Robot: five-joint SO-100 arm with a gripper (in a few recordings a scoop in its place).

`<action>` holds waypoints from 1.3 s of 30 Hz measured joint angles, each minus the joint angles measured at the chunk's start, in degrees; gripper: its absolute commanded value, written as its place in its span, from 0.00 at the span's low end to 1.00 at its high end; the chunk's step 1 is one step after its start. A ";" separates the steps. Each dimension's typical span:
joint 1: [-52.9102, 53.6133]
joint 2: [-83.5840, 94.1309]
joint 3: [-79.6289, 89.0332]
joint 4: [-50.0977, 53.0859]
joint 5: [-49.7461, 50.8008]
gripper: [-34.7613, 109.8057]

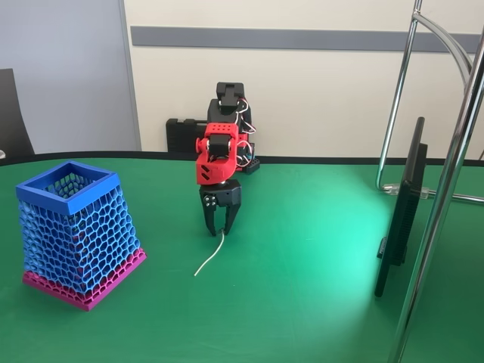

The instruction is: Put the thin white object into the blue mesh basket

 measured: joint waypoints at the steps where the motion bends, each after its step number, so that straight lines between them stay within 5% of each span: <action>1: 0.00 -0.09 0.00 0.00 0.00 0.34; 39: 0.00 -1.14 -1.76 0.09 -2.46 0.29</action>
